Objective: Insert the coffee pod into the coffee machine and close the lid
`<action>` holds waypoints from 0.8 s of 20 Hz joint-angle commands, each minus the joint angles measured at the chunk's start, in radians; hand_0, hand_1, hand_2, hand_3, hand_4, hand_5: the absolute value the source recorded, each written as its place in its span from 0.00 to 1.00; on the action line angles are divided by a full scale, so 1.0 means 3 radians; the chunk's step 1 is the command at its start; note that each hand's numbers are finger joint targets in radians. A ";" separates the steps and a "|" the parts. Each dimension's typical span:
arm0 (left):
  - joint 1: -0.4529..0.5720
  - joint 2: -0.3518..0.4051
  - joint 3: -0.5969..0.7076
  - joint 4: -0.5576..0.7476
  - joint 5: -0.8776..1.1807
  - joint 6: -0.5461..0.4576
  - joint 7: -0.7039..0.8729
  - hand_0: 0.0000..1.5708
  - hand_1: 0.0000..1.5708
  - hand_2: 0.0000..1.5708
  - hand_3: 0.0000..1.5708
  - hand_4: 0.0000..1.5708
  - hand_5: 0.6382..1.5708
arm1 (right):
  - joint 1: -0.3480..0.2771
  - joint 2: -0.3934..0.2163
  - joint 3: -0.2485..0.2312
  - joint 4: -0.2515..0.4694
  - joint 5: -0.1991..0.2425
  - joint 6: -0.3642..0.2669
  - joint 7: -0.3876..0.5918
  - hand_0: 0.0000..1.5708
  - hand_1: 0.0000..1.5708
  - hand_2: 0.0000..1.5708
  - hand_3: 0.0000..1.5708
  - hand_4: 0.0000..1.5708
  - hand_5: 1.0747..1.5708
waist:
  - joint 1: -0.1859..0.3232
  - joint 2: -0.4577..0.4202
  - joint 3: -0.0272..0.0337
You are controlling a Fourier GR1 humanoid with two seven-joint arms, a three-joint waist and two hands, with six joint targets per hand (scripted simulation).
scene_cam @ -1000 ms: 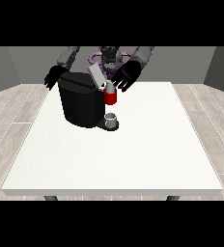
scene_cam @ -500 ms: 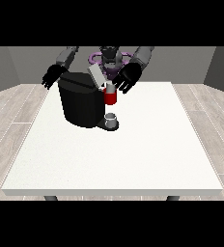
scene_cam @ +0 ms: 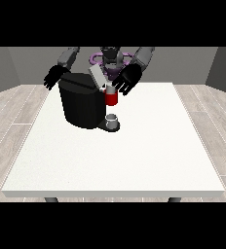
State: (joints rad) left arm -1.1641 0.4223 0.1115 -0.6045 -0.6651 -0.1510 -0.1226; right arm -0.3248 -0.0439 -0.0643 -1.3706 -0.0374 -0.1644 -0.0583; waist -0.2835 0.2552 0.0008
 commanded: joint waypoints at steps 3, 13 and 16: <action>0.0008 0.0032 -0.0040 0.0006 -0.0056 -0.0073 -0.0061 0.70 0.70 0.73 0.62 0.26 1.00 | -0.0016 0.0132 0.0058 -0.0017 0.0054 -0.0155 0.0033 0.00 0.00 0.00 0.00 0.28 1.00 | 0.0075 -0.0047 -0.0003; 0.0090 0.0129 -0.0014 0.0038 -0.0111 -0.0003 -0.0236 0.65 0.65 0.69 0.58 0.23 1.00 | 0.0019 0.0037 0.0036 -0.0090 0.0013 -0.0102 0.0050 0.00 0.00 0.00 0.00 0.26 1.00 | 0.0027 0.0010 -0.0003; 0.0051 0.0169 -0.0131 0.0084 -0.0256 -0.0004 -0.0277 0.00 0.00 0.24 0.07 0.00 1.00 | -0.0071 0.0079 0.0107 -0.0176 0.0051 -0.0133 0.0089 0.00 0.00 0.00 0.00 0.24 1.00 | -0.0070 0.0128 -0.0003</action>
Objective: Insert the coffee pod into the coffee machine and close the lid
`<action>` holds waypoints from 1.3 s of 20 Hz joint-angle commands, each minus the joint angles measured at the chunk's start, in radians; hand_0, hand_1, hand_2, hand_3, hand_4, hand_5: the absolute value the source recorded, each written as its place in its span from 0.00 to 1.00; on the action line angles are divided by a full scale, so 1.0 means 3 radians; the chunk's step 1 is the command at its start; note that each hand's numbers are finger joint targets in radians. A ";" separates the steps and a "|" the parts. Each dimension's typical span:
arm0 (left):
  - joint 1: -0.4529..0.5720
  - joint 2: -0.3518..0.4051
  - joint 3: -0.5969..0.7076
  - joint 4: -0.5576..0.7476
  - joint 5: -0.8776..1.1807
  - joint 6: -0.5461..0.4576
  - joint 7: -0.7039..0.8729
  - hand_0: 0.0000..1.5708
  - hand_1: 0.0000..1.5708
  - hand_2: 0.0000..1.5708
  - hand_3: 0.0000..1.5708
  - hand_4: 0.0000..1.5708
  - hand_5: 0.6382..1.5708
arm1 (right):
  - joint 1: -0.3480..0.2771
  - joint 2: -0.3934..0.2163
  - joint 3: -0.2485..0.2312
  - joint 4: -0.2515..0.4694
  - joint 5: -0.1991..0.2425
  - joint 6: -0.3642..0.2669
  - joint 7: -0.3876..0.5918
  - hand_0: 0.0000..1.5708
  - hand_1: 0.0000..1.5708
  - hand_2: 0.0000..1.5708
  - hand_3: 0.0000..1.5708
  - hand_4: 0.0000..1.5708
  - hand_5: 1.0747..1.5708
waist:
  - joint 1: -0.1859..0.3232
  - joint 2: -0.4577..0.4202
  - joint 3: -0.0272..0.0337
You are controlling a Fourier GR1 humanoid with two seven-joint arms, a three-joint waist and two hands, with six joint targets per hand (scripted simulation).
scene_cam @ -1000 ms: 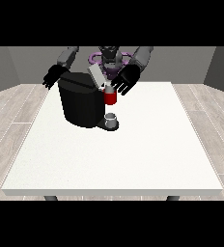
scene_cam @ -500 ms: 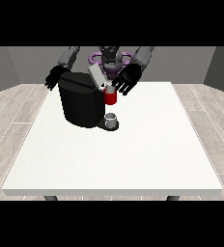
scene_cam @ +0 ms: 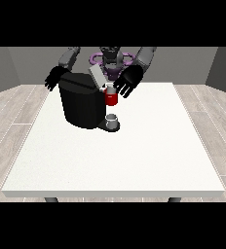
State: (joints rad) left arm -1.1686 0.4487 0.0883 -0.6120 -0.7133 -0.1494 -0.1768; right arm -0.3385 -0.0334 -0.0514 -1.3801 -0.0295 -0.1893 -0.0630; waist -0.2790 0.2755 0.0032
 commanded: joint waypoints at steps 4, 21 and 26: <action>-0.0026 0.0101 -0.0107 0.0092 -0.0151 -0.0194 0.0025 0.00 0.00 0.00 0.00 0.00 1.00 | 0.0011 -0.0084 0.0053 -0.0043 0.0077 0.0011 0.0208 0.00 0.00 0.00 0.00 0.22 1.00 | -0.0058 -0.0049 -0.0010; 0.0375 -0.0162 -0.0022 -0.0108 -0.0046 -0.0241 -0.0035 0.00 0.00 0.00 0.00 0.00 1.00 | 0.0329 -0.0131 -0.0186 0.0157 -0.0163 0.0148 -0.0121 0.00 0.00 0.00 0.00 0.27 1.00 | 0.0258 -0.0502 -0.0010; 0.0598 -0.0404 0.0456 -0.0039 0.0452 -0.0121 0.0069 0.00 0.00 0.00 0.00 0.00 1.00 | 0.0662 -0.0005 -0.0019 -0.0023 -0.0132 0.0176 -0.0221 0.00 0.00 0.00 0.00 0.28 1.00 | 0.0303 -0.0871 -0.0012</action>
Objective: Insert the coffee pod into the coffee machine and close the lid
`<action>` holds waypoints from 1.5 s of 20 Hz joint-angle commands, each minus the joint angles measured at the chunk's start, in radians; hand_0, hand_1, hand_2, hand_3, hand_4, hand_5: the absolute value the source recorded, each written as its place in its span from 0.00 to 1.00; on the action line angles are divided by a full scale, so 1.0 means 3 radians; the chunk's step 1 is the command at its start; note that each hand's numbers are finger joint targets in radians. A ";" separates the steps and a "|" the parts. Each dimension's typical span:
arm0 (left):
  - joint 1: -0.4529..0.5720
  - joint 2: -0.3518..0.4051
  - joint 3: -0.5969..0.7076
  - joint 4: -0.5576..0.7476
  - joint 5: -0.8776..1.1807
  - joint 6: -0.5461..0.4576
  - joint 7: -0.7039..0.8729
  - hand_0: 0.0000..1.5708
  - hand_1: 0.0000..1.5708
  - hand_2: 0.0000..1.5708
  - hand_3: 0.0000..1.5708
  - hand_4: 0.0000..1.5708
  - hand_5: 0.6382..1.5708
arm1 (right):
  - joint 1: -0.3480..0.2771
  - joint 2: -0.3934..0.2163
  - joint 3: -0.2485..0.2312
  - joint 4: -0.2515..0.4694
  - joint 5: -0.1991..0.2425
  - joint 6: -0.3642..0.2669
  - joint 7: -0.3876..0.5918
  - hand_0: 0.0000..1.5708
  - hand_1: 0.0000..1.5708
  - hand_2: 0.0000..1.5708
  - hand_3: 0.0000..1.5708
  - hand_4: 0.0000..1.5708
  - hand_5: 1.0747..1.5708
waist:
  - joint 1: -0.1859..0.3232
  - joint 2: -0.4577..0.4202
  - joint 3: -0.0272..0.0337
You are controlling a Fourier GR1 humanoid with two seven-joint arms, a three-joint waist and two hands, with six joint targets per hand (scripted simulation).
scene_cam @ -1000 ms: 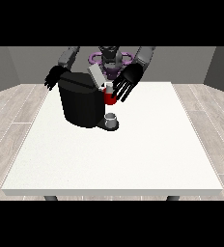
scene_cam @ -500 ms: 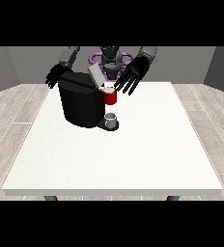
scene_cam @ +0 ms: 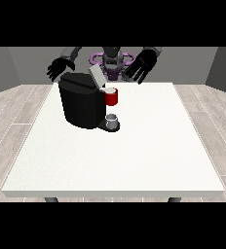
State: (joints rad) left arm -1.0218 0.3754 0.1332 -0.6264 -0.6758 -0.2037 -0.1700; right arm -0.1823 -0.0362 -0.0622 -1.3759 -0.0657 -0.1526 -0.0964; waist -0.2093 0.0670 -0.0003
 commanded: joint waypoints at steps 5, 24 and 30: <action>0.0513 -0.0595 0.0617 -0.0032 0.0832 0.0033 -0.0180 0.00 0.00 0.00 0.00 0.15 1.00 | 0.0245 -0.0174 0.0034 -0.0060 0.0075 0.0120 0.0024 0.00 0.00 0.00 0.00 0.23 1.00 | 0.0412 -0.0620 -0.0004; 0.1543 -0.1054 0.0736 -0.0576 0.1603 -0.0385 -0.0232 0.00 0.00 0.00 0.00 0.04 1.00 | -0.0317 -0.0537 0.0135 -0.0333 0.0058 0.0533 0.0653 0.00 0.00 0.00 0.00 0.15 1.00 | 0.1091 -0.0916 0.0000; 0.1813 -0.1186 0.0534 -0.1135 0.1769 -0.0350 -0.0098 0.00 0.00 0.00 0.00 0.00 1.00 | -0.0422 -0.0459 0.0109 -0.0096 0.0087 0.0580 0.0488 0.00 0.00 0.00 0.00 0.08 1.00 | 0.1201 -0.0743 0.0002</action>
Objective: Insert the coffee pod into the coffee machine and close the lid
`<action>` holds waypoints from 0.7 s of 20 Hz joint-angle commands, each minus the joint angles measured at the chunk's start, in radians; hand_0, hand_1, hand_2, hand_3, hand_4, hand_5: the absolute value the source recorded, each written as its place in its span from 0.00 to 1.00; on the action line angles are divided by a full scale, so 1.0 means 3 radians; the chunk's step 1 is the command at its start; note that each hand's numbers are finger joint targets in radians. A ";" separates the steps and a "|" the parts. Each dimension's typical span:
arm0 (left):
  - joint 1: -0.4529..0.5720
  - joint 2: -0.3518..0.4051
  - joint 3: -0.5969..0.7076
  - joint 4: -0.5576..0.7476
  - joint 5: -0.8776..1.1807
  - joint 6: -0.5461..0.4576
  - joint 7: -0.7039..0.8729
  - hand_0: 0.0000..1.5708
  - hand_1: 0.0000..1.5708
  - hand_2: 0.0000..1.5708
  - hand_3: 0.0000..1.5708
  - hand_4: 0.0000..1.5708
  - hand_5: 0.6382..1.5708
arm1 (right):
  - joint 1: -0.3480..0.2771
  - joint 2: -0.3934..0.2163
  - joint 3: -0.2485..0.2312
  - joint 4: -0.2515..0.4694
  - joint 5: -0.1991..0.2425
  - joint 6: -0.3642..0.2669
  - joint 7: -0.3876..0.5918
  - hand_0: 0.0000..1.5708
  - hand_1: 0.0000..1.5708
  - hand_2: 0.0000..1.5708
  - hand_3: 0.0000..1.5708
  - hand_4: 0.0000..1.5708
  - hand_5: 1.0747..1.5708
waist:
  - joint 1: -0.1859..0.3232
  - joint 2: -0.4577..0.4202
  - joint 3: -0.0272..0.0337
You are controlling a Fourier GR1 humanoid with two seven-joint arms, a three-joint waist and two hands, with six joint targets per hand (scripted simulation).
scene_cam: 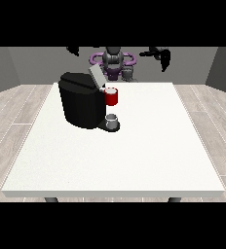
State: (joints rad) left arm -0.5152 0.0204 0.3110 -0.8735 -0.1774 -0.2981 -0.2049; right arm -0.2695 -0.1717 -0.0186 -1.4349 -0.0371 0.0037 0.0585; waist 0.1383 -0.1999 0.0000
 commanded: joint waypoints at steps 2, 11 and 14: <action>0.0240 -0.0034 -0.0084 -0.0480 0.0199 -0.0067 0.0149 0.00 0.00 0.00 0.00 0.13 1.00 | -0.0143 0.0034 -0.0019 0.0164 0.0012 0.0045 0.0010 0.00 0.00 0.00 0.00 0.00 1.00 | 0.0072 0.0140 0.0001; 0.0704 -0.0066 -0.0554 -0.1096 0.0540 0.0310 0.0432 0.00 0.00 0.00 0.00 0.00 1.00 | -0.0345 -0.0043 -0.0303 0.0706 -0.0179 0.0225 -0.0198 0.00 0.00 0.00 0.00 0.00 1.00 | 0.0108 0.0315 0.0001; 0.0684 0.0000 -0.0458 -0.1381 0.0553 0.0109 0.0462 0.00 0.00 0.00 0.00 0.00 1.00 | -0.0653 -0.0069 -0.0356 0.0883 -0.0137 0.0213 -0.0342 0.00 0.00 0.00 0.00 0.00 1.00 | 0.0114 0.0568 0.0001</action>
State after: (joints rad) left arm -0.3426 0.0132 0.1914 -1.2011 -0.0306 -0.2685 -0.0970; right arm -0.4152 -0.1890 -0.1064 -1.2302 -0.0762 0.0563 0.0006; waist 0.1757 -0.0750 0.0003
